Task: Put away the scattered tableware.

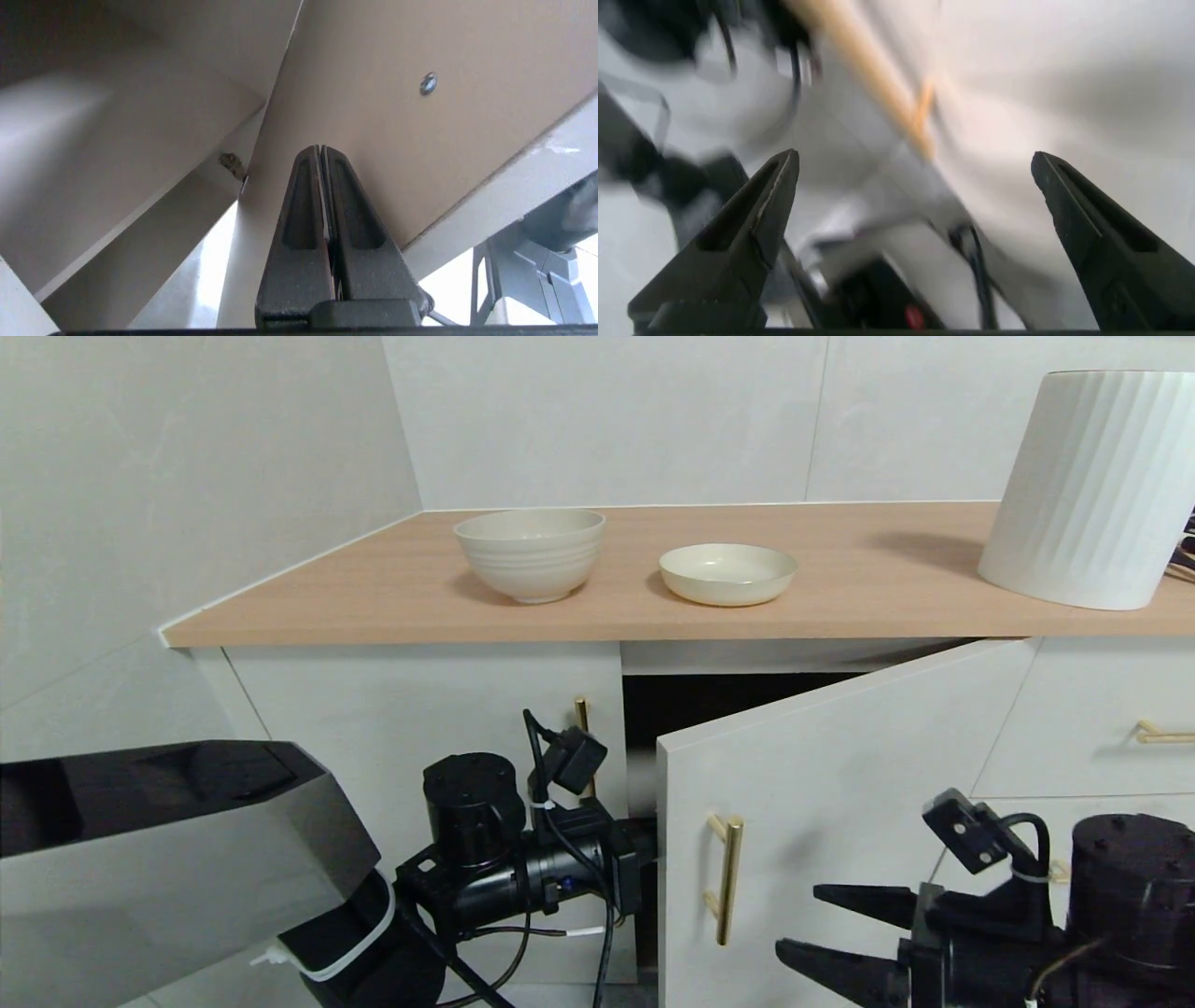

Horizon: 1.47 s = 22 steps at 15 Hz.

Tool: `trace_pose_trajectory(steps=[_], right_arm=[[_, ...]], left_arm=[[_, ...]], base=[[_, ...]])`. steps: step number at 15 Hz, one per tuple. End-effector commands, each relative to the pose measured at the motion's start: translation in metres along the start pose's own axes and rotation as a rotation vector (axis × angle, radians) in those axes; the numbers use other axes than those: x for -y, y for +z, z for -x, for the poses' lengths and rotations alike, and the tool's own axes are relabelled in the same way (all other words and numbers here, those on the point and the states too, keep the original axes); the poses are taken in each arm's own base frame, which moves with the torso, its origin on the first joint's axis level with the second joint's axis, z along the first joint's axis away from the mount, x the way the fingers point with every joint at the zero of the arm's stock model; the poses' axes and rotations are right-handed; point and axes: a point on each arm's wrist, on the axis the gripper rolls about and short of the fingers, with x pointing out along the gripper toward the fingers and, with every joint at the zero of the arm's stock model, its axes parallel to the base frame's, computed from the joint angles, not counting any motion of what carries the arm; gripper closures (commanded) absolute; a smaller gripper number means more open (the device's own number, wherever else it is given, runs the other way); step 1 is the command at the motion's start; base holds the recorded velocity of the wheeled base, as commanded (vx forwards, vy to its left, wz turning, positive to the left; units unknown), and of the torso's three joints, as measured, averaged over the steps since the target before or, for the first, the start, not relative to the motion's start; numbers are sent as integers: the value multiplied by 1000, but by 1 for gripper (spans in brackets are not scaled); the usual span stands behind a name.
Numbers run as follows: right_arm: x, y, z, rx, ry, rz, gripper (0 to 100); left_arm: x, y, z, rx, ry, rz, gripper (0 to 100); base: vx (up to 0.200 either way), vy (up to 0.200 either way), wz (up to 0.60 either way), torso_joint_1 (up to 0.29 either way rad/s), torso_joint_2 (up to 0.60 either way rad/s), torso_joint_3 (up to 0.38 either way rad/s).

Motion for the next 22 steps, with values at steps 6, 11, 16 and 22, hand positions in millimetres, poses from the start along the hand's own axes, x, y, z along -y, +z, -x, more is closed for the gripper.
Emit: trace_pose_trajectory(steps=[6, 11, 16, 22], right_arm=[[-17, -8, 49, 48, -17, 45, 0], [-17, -9, 48, 43, -18, 44, 0], [-17, -8, 49, 48, -19, 44, 0], [-17, -9, 48, 45, -20, 43, 0]], left_arm=[[9, -4, -8, -23, -23, 9, 100], [5, 3, -17, -34, -20, 16, 100], [-11, 12, -46, -27, -21, 53, 100], [-8, 16, -47, -17, -30, 69, 100]], base=[[0, 0, 0, 0, 0, 0], [-200, 0, 0, 5, 0, 0], [-40, 0, 0, 0, 1, 1], [-33, 0, 0, 1, 0, 0]])
